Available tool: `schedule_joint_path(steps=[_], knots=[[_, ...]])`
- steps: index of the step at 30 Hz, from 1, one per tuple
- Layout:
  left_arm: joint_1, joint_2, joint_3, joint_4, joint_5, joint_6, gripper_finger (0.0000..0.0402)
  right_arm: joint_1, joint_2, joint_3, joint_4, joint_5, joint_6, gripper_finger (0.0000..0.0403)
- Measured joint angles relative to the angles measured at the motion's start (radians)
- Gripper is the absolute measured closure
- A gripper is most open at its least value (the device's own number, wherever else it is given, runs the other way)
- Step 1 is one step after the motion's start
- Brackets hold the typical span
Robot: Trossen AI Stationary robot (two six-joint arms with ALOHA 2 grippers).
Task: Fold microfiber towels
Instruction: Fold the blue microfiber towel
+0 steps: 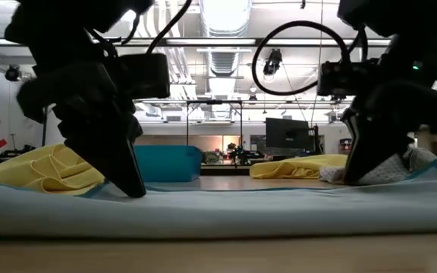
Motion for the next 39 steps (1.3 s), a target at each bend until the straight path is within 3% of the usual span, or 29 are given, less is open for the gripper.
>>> schedule_joint_path(steps=[8, 14, 25, 33, 39], knots=[[0.059, -0.085, -0.006, -0.177, -0.054, 0.063, 0.0401, -0.043, -0.114, 0.0, -0.011, -0.009, -0.026, 0.0394], [0.067, -0.175, -0.006, -0.194, -0.079, 0.113, 0.0401, -0.055, -0.245, -0.001, -0.128, -0.081, 0.166, 0.0385], [0.036, -0.194, -0.003, -0.127, -0.082, 0.106, 0.0402, -0.01, -0.464, -0.059, -0.32, -0.242, 0.538, 0.0269], [0.026, -0.197, -0.003, -0.057, -0.083, 0.106, 0.0402, 0.052, -0.471, -0.167, -0.302, -0.38, 0.736, 0.0201], [0.025, -0.197, -0.003, -0.046, -0.083, 0.106, 0.0402, 0.098, -0.472, -0.264, -0.177, -0.393, 0.834, 0.0176]])
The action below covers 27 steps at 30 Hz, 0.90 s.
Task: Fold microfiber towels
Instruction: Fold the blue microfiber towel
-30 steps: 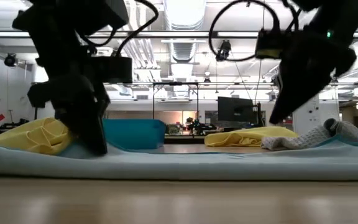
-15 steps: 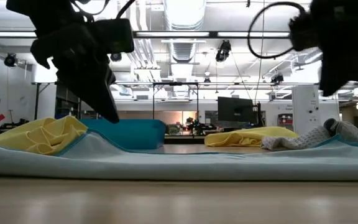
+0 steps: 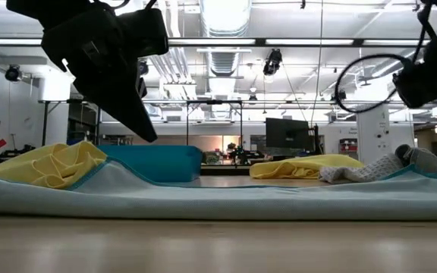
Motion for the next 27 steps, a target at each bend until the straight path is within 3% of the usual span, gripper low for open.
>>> schedule_joint_path(steps=[17, 27], knots=[[-0.001, 0.002, 0.0, 0.001, -0.003, 0.0, 0.0401, 0.023, 0.052, -0.196, 0.439, 0.074, 0.009, 0.0172], [-0.002, 0.002, 0.0, 0.001, -0.026, 0.0, 0.0401, 0.022, 0.211, -0.163, 0.658, 0.161, -0.114, 0.0175]])
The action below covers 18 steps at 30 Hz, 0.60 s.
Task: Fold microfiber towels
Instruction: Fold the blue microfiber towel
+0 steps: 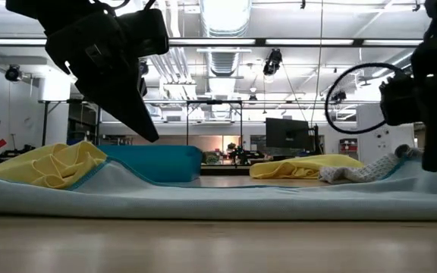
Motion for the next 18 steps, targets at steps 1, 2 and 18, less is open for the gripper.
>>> schedule_joint_path(steps=[1, 2, 18], knots=[[0.0, 0.0, 0.0, 0.0, 0.0, 0.0, 0.0402, 0.0, 0.016, 0.011, 0.004, 0.011, -0.009, 0.0178], [0.0, 0.0, 0.0, 0.0, -0.001, 0.0, 0.0402, 0.0, 0.03, 0.023, 0.002, 0.02, -0.024, 0.0182], [-0.001, 0.0, 0.0, 0.0, -0.03, 0.0, 0.0402, -0.007, 0.047, 0.055, -0.015, 0.068, -0.06, 0.0361]])
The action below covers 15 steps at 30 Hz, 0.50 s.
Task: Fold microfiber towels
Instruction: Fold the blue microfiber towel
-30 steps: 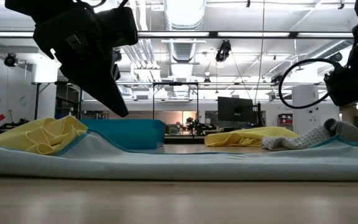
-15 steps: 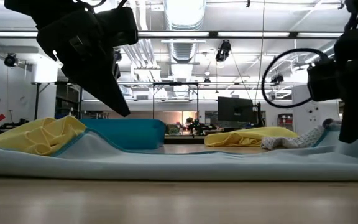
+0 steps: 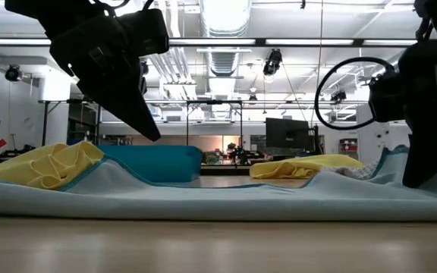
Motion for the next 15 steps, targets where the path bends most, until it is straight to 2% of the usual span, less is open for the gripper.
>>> schedule_joint_path(steps=[4, 7, 15], knots=[[0.0, -0.001, 0.0, -0.001, 0.0, 0.0, 0.0402, 0.0, -0.031, 0.0, 0.003, 0.001, -0.019, 0.0388], [-0.002, -0.008, 0.0, -0.001, 0.0, 0.0, 0.0402, -0.003, -0.07, 0.007, -0.046, 0.0, -0.025, 0.0393], [-0.078, -0.01, 0.0, -0.085, 0.063, -0.036, 0.0402, -0.012, -0.21, 0.148, -0.556, 0.002, -0.035, 0.0394]])
